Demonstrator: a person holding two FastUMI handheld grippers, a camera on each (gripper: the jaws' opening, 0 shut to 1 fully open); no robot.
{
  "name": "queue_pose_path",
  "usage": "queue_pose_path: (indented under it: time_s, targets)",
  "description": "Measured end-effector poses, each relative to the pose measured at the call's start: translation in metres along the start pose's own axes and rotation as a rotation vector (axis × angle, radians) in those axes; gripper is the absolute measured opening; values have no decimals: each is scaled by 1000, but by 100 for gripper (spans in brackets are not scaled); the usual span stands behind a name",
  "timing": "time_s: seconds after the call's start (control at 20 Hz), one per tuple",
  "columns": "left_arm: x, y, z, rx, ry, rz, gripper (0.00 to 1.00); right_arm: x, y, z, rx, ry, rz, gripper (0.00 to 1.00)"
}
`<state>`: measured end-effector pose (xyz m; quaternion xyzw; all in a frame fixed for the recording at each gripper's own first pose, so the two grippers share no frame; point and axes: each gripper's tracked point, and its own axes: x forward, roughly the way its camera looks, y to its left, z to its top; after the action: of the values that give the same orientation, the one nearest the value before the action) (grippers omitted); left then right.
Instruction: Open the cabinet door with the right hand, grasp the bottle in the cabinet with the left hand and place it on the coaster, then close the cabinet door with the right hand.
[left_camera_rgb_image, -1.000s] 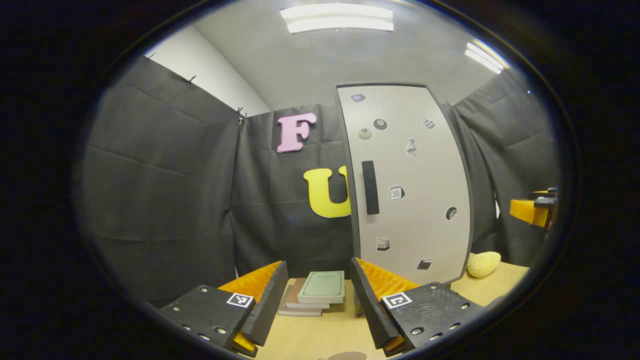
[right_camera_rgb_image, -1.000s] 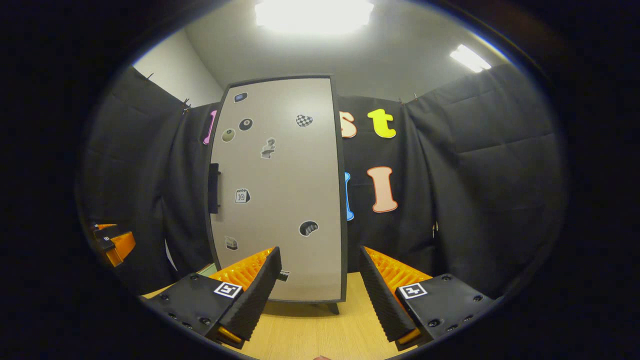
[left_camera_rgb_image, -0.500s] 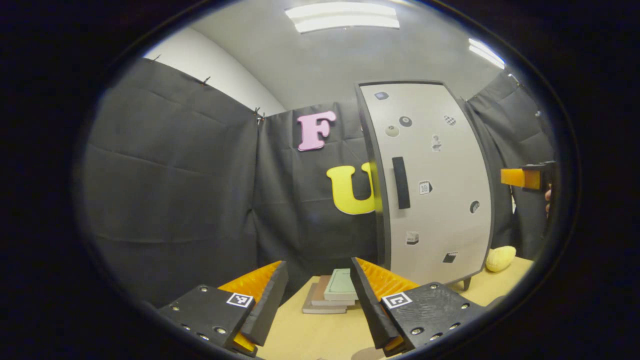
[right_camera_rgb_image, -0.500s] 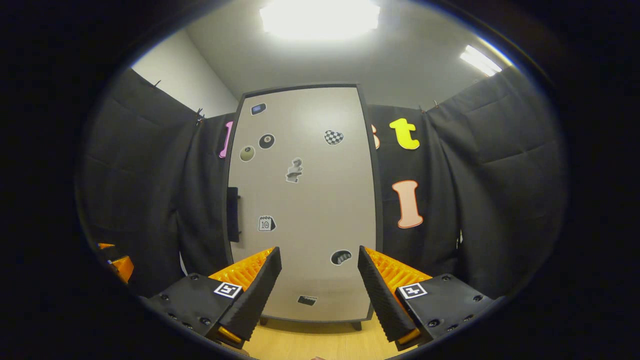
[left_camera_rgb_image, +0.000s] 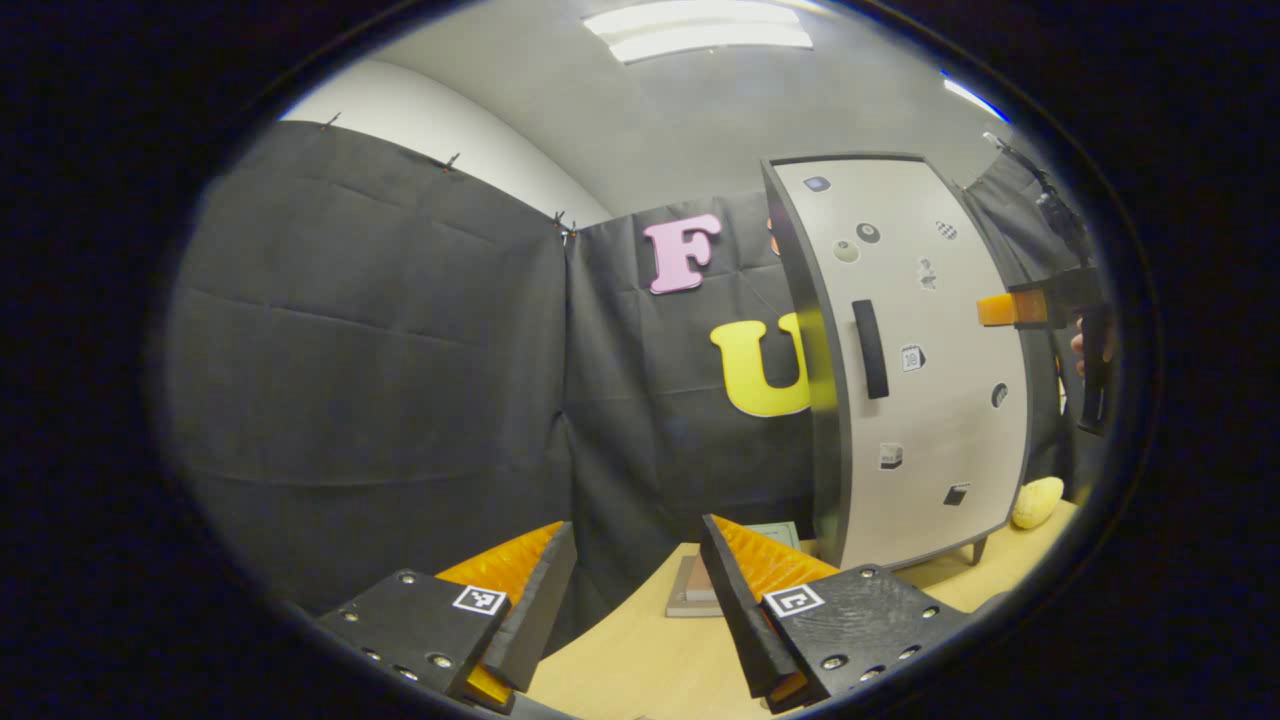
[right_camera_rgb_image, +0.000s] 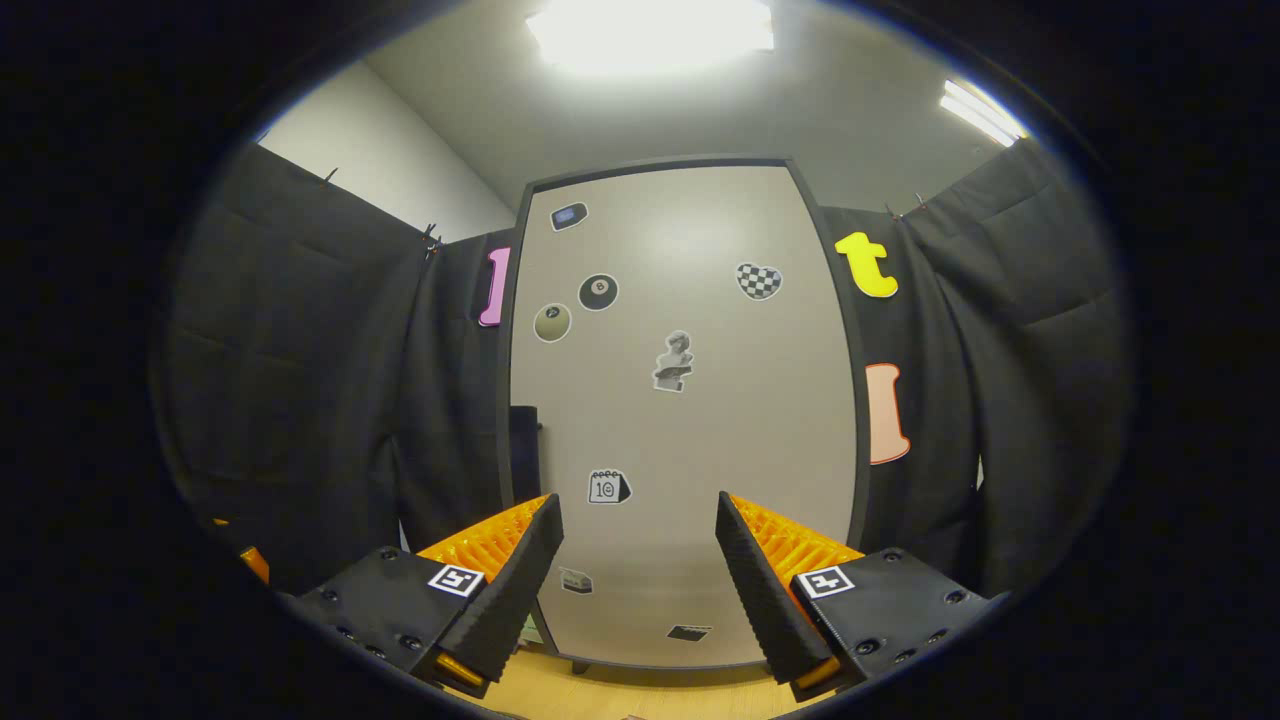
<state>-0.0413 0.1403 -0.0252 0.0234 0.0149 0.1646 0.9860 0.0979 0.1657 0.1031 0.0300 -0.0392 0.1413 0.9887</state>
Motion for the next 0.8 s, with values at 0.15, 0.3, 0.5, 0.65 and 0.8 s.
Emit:
queue_pose_path:
  time_s: [0.15, 0.3, 0.5, 0.65, 0.8]
  targets:
    - [-1, 25, -7, 3, 15, 39, 75, 15, 20, -2, 3, 12, 23, 98]
    - [-3, 49, -14, 4, 28, 79, 78, 31, 38, -2, 13, 13, 37, 98]
    - [-7, 79, -24, 6, 45, 122, 75, 55, 58, -2, 21, 14, 45, 98]
    - [-9, 95, -34, 8, 67, 147, 75, 74, 74, -6, 31, 33, 61, 98]
    - [-11, 110, -39, 5, 79, 174, 78, 92, 85, -10, 19, 40, 62, 98]
